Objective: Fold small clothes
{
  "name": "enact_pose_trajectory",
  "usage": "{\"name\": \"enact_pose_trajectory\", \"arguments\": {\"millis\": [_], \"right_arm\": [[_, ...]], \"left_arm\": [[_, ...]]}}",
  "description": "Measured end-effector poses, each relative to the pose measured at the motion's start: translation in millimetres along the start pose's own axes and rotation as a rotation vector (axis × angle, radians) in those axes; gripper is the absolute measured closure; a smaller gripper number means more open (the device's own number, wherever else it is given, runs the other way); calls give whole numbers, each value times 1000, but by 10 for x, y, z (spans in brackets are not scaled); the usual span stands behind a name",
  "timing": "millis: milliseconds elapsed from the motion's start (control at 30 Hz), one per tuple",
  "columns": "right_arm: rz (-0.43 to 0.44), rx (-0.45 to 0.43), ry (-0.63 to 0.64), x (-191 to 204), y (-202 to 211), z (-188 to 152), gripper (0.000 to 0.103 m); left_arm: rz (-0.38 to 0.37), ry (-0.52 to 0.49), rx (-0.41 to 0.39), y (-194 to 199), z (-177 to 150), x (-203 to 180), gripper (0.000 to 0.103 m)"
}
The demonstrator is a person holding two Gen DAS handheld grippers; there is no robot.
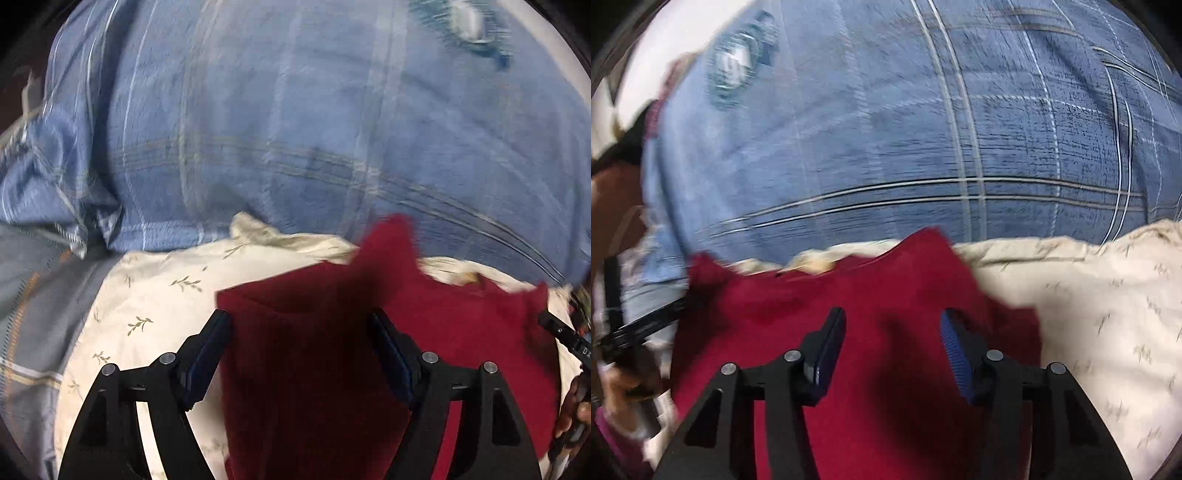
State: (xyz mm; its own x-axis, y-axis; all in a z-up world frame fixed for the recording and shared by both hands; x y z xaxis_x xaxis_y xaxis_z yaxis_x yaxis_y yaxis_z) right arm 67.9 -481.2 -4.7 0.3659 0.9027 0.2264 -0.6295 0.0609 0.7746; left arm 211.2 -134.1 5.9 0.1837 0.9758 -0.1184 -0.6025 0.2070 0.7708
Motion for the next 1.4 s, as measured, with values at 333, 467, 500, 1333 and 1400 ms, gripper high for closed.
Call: {"name": "enact_pose_trajectory", "arguments": {"millis": [333, 467, 500, 1333, 1400], "right_arm": [[-21, 23, 19, 158, 1, -6, 46], [120, 49, 66, 618, 237, -98, 46], [163, 74, 99, 832, 239, -147, 46], [67, 152, 307, 2653, -1045, -361, 52], [90, 149, 298, 2669, -916, -347, 52]], "left_arm": [[-8, 30, 8, 48, -20, 147, 28], [-1, -22, -17, 543, -289, 235, 27], [21, -38, -9, 622, -379, 247, 27], [-49, -16, -7, 692, -902, 571, 25], [-48, -15, -10, 704, -906, 571, 25]]}}
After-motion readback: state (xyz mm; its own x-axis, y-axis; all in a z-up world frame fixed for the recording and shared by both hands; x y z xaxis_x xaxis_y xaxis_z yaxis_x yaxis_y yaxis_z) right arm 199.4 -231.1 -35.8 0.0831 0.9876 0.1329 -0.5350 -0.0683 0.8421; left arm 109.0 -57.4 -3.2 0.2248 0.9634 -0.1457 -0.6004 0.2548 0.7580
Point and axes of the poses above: each gripper's, at about its wrist camera, not at the fingertips, and y roughly against the way its jaws point, x to its left, z to its top, the point moved 3 cm from there along -y, roughly the way its jaws point, and after that the axes turned 3 degrees about -y, right-handed, at the moved point
